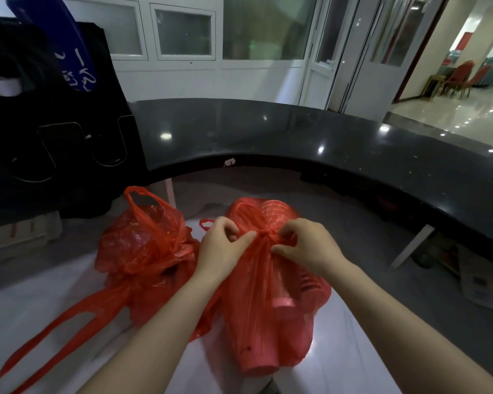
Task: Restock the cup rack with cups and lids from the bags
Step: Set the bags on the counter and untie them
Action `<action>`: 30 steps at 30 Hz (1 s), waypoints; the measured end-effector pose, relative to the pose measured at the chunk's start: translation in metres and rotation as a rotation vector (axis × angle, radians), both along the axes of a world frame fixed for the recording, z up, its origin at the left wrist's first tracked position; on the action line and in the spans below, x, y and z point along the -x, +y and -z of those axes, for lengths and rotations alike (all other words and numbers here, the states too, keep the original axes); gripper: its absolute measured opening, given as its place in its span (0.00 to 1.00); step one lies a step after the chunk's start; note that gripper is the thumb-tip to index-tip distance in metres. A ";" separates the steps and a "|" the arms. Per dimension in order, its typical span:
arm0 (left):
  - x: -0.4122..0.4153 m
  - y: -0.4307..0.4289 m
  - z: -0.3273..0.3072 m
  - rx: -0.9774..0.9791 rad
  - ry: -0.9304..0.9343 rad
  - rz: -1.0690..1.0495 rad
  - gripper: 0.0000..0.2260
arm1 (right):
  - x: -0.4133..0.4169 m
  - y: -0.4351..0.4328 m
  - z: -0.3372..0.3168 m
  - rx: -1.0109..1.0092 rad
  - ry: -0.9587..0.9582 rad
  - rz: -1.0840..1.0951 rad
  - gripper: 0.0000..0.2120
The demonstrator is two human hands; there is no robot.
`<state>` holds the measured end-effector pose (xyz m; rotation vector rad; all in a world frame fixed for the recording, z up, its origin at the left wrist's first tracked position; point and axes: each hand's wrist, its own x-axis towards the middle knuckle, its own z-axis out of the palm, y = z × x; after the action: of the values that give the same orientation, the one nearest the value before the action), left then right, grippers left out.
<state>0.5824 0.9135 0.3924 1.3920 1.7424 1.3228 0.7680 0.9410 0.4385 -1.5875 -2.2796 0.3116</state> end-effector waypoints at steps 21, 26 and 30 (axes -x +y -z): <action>-0.019 -0.009 0.002 0.030 0.254 0.062 0.04 | -0.006 -0.015 0.014 -0.066 0.469 0.203 0.05; -0.018 -0.012 -0.001 -0.002 0.203 0.114 0.04 | -0.007 -0.016 0.010 -0.088 0.431 0.158 0.07; -0.021 -0.010 -0.003 0.004 0.146 0.108 0.05 | -0.002 -0.017 0.010 -0.068 0.426 0.054 0.10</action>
<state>0.6030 0.9039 0.3956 1.5921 1.7344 1.1862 0.7697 0.9235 0.4284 -1.3894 -1.8990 0.4995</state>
